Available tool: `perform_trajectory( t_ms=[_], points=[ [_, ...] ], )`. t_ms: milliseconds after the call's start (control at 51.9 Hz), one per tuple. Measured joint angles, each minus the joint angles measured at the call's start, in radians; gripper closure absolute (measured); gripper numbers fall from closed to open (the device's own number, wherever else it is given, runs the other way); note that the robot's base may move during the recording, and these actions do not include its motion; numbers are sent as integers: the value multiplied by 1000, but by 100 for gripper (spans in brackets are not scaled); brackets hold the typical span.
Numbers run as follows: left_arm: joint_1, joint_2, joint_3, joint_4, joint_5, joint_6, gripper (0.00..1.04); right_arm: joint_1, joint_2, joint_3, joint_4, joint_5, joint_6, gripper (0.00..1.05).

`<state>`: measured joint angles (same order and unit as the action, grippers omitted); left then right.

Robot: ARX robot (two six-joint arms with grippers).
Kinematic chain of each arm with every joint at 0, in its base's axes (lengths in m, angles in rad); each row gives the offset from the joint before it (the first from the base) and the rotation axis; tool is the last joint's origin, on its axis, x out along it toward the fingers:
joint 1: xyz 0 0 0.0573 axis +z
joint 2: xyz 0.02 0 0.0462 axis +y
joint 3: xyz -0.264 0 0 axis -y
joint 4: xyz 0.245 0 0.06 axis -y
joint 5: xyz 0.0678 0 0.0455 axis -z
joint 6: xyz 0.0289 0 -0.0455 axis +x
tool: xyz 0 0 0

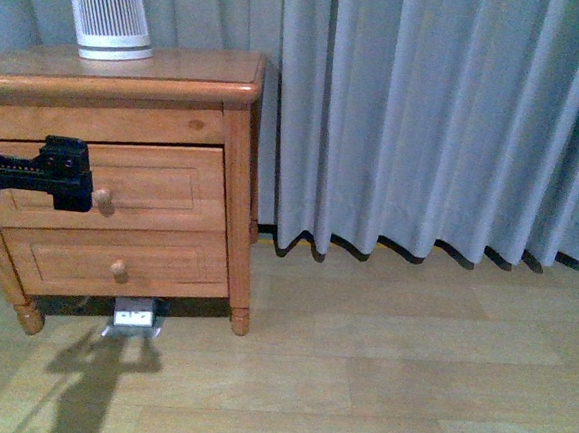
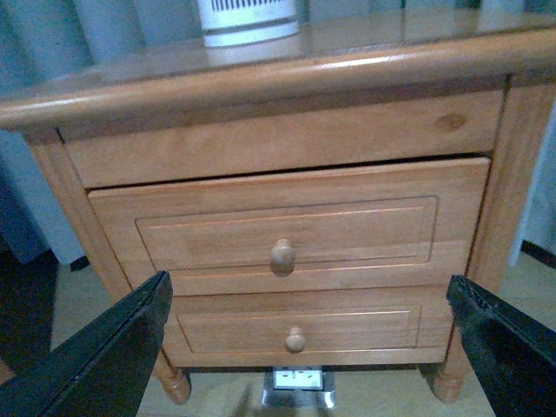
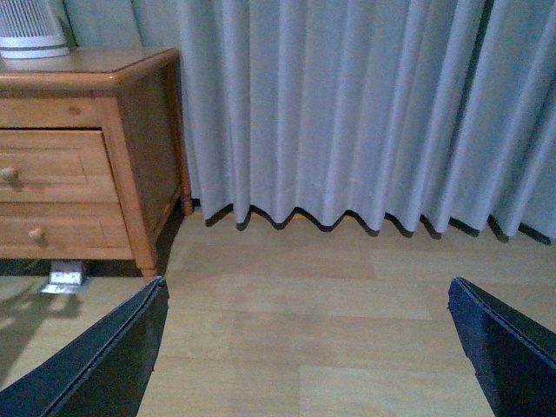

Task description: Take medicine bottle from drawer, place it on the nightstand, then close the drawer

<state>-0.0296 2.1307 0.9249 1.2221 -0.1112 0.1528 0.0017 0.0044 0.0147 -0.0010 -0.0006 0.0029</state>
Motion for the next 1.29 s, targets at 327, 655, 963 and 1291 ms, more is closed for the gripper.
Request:
perform_trajectory(
  t_ms=[327,655,963,1291],
  points=[
    [19,260,352,-183,9,-48,7,0,0,0,0,0,0,7],
    [12,431,638,-356,63,-145,7,0,0,0,0,0,0,7],
    [16,544,826,-431,77,-145,7,0,0,0,0,0,0,7],
    [39,657,1016,-485,68,-76,7,0,0,0,0,0,0,7]
  ],
)
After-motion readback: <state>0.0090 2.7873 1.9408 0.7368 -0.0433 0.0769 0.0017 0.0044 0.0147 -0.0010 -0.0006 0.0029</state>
